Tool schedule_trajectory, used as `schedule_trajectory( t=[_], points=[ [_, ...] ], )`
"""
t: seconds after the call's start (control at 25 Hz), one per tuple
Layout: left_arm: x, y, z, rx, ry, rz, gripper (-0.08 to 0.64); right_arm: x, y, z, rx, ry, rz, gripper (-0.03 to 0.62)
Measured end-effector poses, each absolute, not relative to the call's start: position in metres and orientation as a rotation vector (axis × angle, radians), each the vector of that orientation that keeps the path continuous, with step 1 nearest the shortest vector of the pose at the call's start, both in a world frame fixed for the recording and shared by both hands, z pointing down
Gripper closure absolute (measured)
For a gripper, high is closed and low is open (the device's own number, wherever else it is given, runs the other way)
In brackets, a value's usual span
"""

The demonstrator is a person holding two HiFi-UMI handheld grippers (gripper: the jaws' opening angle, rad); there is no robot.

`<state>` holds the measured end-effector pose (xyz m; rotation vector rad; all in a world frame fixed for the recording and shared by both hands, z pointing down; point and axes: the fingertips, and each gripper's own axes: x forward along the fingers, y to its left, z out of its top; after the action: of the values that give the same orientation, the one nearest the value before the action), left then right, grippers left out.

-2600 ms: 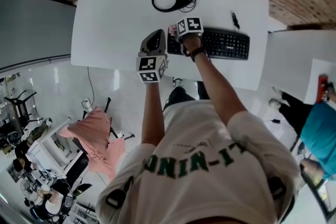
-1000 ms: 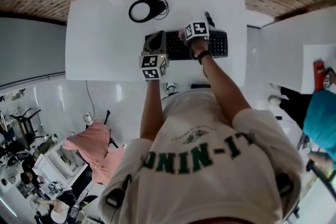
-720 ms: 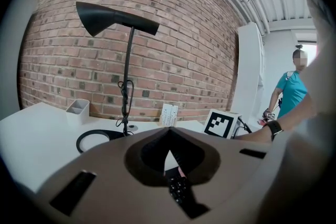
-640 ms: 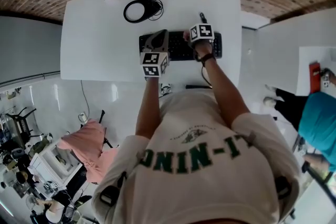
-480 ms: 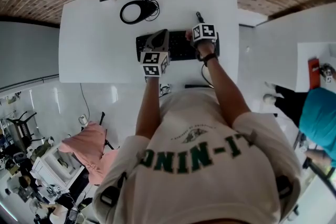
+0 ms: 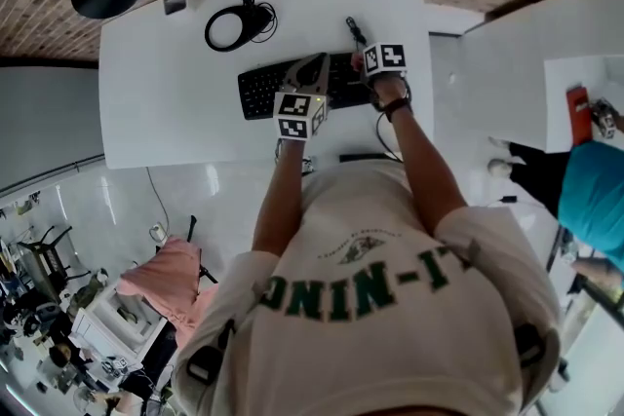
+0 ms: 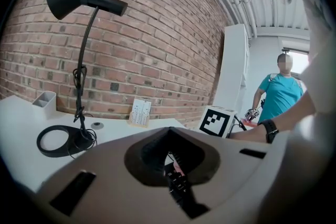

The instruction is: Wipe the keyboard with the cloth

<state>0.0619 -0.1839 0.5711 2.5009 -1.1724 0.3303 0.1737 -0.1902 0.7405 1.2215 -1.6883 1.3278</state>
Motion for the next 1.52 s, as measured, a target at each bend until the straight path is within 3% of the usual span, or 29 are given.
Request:
schedule_trajectory(
  t=[0.4,0.76,1.52],
  points=[
    [0.087,-0.182,0.575,2.526,-1.121,0.336,0.568,0.246,-0.19,0.745,1.349,-1.634,1.357,0.543],
    [0.056,-0.178,0.572,2.481,-1.194,0.321,0.568,0.248,-0.19,0.739,1.385,-1.598,1.306,0.542],
    [-0.161,-0.136,0.576,2.187,-1.586,0.335,0.568,-0.075,-0.166,0.719,0.836,-1.896,1.371,0.543]
  ],
)
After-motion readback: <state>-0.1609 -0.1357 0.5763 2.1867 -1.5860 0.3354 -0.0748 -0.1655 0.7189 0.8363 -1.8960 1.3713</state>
